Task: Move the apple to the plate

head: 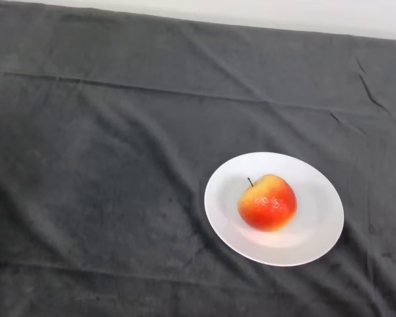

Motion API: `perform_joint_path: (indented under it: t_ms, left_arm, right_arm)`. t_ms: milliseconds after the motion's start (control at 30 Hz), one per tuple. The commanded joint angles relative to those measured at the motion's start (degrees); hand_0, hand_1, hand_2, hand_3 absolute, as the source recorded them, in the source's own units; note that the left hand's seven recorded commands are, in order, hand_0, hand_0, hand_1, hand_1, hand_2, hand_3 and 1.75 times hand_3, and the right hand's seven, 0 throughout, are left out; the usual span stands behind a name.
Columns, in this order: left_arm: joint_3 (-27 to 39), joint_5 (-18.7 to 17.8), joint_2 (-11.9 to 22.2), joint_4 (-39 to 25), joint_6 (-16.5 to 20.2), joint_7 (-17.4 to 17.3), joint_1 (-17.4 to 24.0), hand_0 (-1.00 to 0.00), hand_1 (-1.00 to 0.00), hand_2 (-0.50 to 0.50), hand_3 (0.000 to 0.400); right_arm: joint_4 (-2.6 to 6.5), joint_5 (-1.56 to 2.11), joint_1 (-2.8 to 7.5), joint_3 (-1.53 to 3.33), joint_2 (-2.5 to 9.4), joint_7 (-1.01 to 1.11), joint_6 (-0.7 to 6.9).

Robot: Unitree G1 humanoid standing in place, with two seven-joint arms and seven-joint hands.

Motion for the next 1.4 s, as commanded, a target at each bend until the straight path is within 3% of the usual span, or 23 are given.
perform_joint_path:
  t_ms: [33, 1400]
  left_arm:
    - [1.86, 0.88, 0.68, 1.34, 0.85, 0.87, -0.38, 0.00, 0.00, 0.00, 0.000]
    - [8.39, 5.81, -4.84, -0.60, 3.88, -4.38, -1.45, 0.00, 0.00, 0.00, 0.000]
  right_arm:
    - [2.92, 0.11, 6.98, -0.15, 7.37, -0.10, 1.38]
    - [2.84, 0.36, 6.98, 0.05, 7.40, -0.04, 1.44]
